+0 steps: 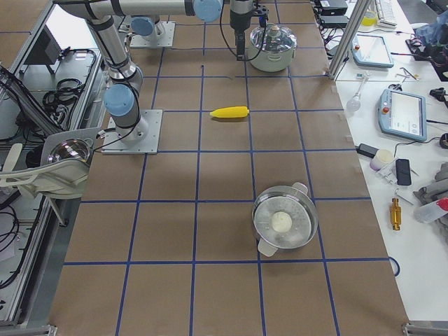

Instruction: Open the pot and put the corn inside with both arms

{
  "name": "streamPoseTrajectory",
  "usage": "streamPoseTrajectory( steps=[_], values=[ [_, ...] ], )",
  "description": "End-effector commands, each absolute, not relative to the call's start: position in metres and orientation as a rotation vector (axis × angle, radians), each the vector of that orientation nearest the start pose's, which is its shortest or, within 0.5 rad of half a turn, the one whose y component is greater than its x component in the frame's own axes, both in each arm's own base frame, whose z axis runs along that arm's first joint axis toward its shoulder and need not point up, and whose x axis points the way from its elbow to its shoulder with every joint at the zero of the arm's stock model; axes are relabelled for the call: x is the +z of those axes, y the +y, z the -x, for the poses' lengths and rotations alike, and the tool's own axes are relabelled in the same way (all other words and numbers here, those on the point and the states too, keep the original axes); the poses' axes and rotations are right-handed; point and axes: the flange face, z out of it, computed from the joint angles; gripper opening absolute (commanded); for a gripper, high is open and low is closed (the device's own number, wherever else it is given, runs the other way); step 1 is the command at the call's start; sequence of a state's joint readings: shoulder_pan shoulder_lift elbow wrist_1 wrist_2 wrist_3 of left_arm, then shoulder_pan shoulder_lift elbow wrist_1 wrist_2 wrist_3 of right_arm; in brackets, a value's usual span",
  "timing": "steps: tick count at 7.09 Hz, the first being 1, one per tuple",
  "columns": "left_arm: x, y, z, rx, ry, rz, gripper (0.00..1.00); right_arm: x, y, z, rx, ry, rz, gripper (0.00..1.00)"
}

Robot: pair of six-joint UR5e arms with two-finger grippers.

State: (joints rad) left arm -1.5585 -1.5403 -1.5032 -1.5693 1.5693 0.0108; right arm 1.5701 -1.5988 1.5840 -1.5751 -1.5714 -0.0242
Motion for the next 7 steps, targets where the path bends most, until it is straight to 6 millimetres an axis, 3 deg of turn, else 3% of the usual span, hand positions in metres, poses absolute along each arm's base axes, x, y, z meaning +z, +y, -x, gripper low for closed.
streamPoseTrajectory(
  steps=[1,7],
  values=[
    [0.5351,-0.4891,0.1276,-0.152,3.14,0.002,0.96,0.4953,-0.4822,-0.1334,-0.034,3.14,0.041,1.0],
    [0.5363,-0.4961,0.1268,-0.159,3.14,0.052,0.96,0.4928,-0.4824,-0.1324,-0.022,3.143,0.036,1.0]
  ],
)
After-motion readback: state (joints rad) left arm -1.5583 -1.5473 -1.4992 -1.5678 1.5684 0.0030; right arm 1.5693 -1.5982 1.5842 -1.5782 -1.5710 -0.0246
